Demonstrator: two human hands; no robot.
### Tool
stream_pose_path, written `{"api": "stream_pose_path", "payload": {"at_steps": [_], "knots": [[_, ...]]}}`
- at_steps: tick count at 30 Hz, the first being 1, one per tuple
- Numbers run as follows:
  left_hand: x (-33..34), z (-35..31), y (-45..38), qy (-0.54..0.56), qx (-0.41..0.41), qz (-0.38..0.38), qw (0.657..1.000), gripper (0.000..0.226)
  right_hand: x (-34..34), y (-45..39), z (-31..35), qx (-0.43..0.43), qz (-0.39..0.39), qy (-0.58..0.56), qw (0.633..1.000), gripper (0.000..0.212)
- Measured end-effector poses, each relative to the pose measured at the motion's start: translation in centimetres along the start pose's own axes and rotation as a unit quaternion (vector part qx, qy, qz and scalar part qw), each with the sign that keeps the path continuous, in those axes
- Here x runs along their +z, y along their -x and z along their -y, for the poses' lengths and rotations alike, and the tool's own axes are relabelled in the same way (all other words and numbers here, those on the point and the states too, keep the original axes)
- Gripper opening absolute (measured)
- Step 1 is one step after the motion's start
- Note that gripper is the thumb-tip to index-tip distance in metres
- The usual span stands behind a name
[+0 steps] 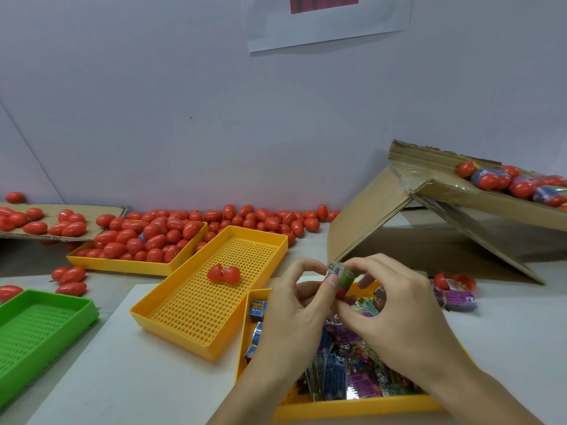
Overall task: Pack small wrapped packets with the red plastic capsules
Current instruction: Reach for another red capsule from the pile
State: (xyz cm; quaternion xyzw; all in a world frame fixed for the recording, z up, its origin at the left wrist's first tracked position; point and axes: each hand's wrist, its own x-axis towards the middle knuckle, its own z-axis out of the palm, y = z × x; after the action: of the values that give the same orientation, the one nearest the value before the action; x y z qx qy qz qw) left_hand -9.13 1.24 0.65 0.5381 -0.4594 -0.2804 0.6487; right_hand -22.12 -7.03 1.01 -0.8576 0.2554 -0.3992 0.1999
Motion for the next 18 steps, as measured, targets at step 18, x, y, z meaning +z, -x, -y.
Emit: {"api": "stream_pose_path", "payload": {"at_steps": [18], "knots": [[0.04,-0.01,-0.08,-0.047,-0.031,0.032,0.998,0.026,0.04,0.22,0.29,-0.027,0.001,-0.024,0.999,0.045]]}}
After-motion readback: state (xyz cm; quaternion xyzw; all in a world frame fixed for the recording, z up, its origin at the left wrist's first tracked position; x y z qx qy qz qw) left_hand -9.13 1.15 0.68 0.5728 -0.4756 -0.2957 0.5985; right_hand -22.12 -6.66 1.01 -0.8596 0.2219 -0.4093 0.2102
